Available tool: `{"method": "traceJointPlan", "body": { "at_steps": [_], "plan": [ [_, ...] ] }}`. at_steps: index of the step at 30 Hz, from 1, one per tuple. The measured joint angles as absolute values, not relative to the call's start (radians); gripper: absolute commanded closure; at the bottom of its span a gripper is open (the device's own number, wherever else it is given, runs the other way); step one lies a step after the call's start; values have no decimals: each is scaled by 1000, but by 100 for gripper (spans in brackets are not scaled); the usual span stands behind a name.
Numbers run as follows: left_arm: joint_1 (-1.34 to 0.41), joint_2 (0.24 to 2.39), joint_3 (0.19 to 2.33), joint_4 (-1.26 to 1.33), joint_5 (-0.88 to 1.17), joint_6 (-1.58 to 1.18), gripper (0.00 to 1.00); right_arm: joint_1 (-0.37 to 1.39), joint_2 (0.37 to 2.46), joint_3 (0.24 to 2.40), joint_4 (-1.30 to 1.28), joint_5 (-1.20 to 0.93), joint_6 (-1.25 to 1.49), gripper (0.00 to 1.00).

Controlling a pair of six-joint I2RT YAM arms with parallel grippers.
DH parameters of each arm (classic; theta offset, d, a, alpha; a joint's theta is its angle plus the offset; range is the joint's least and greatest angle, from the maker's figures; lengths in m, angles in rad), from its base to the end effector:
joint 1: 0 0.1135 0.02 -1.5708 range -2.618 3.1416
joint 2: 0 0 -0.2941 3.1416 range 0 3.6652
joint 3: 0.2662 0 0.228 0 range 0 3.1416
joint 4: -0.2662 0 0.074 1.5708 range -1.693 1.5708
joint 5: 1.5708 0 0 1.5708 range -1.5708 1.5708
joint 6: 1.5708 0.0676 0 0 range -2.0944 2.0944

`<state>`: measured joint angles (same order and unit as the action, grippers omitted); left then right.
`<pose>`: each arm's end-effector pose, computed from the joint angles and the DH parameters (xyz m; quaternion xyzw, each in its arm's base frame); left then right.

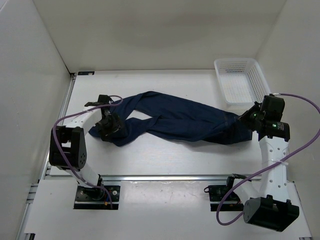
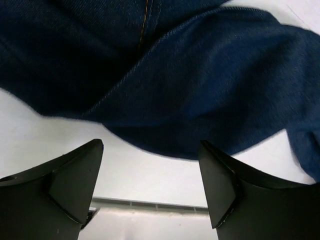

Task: Fold and stack the trousers
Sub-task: Flatten the trousers out

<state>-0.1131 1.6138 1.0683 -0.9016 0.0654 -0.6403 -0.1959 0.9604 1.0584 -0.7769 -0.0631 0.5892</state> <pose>0.2670 -0.0348 0.2041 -0.2580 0.9636 -0.0531 0.0454 0.1721 -0.0298 0.3469 0.3324 0.8384 0.1121 0.4172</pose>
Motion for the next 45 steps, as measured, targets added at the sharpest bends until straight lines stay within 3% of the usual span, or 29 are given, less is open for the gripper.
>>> {"method": "traceJointPlan", "body": {
  "at_steps": [4,5,7,11,12,19,24,25,28,29,32,35,37,39,40,44,45],
  "plan": [
    [-113,1624,1026,-853,63,-669,19,-196,970,1061,-767,-83,584,100],
    [-113,1628,1018,-845,60,-677,26,-196,971,1061,-765,-86,583,100],
    [-113,1634,997,-823,56,-692,30,-196,971,1061,-761,-89,582,100],
    [-114,1635,944,-798,37,-725,66,-196,971,1061,-760,-94,579,100],
    [-114,1637,937,-798,31,-728,89,-196,971,1061,-760,-96,579,100],
    [-107,1626,993,-891,-76,-719,90,-196,971,1066,-760,-106,579,100],
    [-95,1428,1274,-1122,-210,-698,90,-196,970,1084,-760,-105,575,100],
    [-91,1388,1360,-1134,-221,-690,81,-196,969,1085,-760,-105,575,100],
    [-77,1375,1624,-1158,-221,-645,38,-196,968,1085,-760,-104,574,100],
    [-73,1411,1718,-1179,-221,-635,33,-196,968,1083,-760,-101,573,100],
    [-64,1680,2047,-1211,-226,-619,33,-196,965,1074,-758,-86,571,100],
    [-60,1947,2174,-1200,-228,-605,33,-196,958,1056,-758,-78,569,100],
    [-56,2047,2133,-1227,-229,-600,50,-196,953,1048,-760,-74,568,100],
    [-55,2066,2039,-1267,-236,-597,82,-196,952,1048,-759,-72,567,100],
    [-54,2048,1985,-1283,-247,-594,90,-196,950,1048,-759,-70,566,100],
    [-32,1853,1742,-1291,-276,-610,90,-196,950,1048,-759,-70,565,100],
    [-21,1776,1668,-1277,-272,-615,85,-193,950,1048,-759,-71,565,100]
  ]
}}
